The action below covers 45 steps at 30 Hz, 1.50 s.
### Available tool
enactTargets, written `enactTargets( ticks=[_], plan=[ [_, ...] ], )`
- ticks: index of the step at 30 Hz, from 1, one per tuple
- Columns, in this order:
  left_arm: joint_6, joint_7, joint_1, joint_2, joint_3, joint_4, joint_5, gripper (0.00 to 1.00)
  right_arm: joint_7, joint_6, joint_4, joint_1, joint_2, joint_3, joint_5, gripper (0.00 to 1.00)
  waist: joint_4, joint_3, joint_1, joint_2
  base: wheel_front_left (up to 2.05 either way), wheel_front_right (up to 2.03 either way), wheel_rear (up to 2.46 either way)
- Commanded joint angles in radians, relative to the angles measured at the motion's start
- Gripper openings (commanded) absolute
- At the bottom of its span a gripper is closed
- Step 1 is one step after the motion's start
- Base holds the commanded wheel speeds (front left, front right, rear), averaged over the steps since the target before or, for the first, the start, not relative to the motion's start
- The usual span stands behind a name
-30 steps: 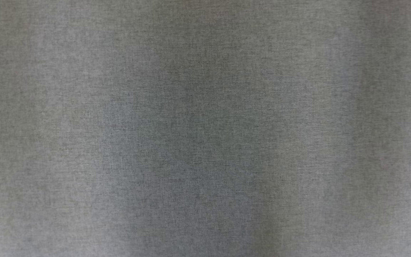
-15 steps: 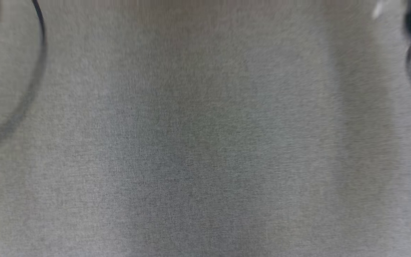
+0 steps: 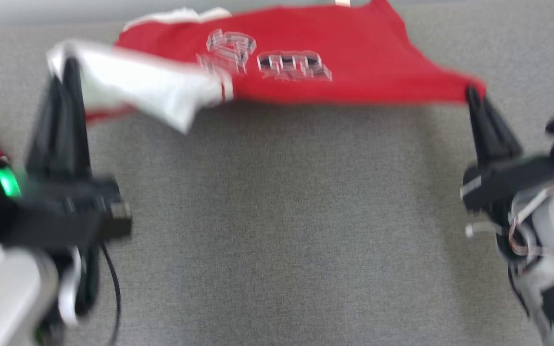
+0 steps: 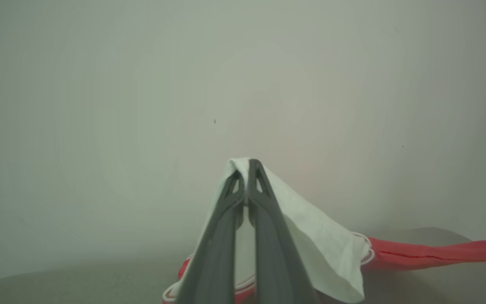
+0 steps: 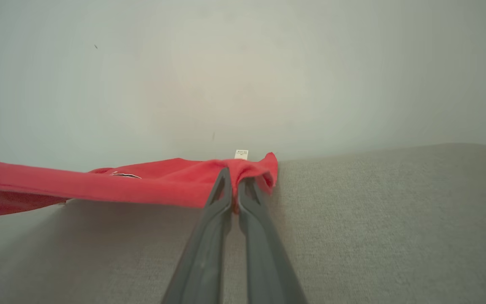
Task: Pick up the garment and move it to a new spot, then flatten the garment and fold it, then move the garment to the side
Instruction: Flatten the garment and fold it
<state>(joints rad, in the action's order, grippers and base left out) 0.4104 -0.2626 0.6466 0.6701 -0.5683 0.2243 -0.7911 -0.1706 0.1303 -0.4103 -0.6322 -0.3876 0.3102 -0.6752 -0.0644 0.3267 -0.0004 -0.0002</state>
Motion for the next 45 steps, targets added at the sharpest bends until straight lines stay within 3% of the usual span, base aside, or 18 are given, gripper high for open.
enactTargets(
  ticks=[1, 5, 11, 21, 27, 35, 45],
  plan=[
    [0.013, -0.003, -0.080, -0.006, 0.009, 0.028, -0.002, 0.00, 0.015, 0.001, 0.031, 0.063, 0.008, -0.022, 0.015, 0.00, 0.003, -0.050, 0.0004, 0.0002, 0.00, 0.00, 0.00],
    [0.040, -0.003, -0.271, -0.041, 0.030, 0.073, 0.021, 0.00, 0.057, 0.001, 0.114, 0.221, 0.036, -0.085, 0.056, 0.00, 0.008, -0.089, 0.0004, 0.0002, 0.00, 0.00, 0.00],
    [0.032, -0.003, -0.471, -0.122, 0.056, 0.078, 0.039, 0.00, 0.108, 0.001, 0.183, 0.385, 0.065, -0.166, 0.108, 0.00, 0.018, -0.138, 0.0004, 0.0002, 0.00, 0.00, 0.00],
    [-0.061, -0.003, -0.725, -0.250, 0.061, -0.022, 0.081, 0.00, 0.178, 0.001, 0.254, 0.653, 0.137, -0.310, 0.190, 0.00, 0.047, -0.231, 0.0004, 0.0002, 0.00, 0.00, 0.00],
    [-0.111, -0.003, -0.814, -0.295, 0.067, -0.086, 0.099, 0.00, 0.207, 0.001, 0.277, 0.783, 0.163, -0.374, 0.254, 0.00, 0.068, -0.270, 0.0004, 0.0002, 0.00, 0.00, 0.00],
    [-0.173, -0.003, -0.827, -0.310, 0.091, -0.127, 0.120, 0.00, 0.248, 0.001, 0.272, 0.822, 0.191, -0.404, 0.313, 0.00, 0.074, -0.246, 0.0004, 0.0002, 0.00, 0.00, 0.00],
    [-0.236, 0.027, -0.649, -0.278, 0.068, -0.196, 0.185, 0.00, 0.294, 0.001, 0.259, 0.678, 0.193, -0.355, 0.301, 0.00, 0.015, -0.204, 0.0004, 0.0002, 0.00, 0.00, 0.00]
  ],
)
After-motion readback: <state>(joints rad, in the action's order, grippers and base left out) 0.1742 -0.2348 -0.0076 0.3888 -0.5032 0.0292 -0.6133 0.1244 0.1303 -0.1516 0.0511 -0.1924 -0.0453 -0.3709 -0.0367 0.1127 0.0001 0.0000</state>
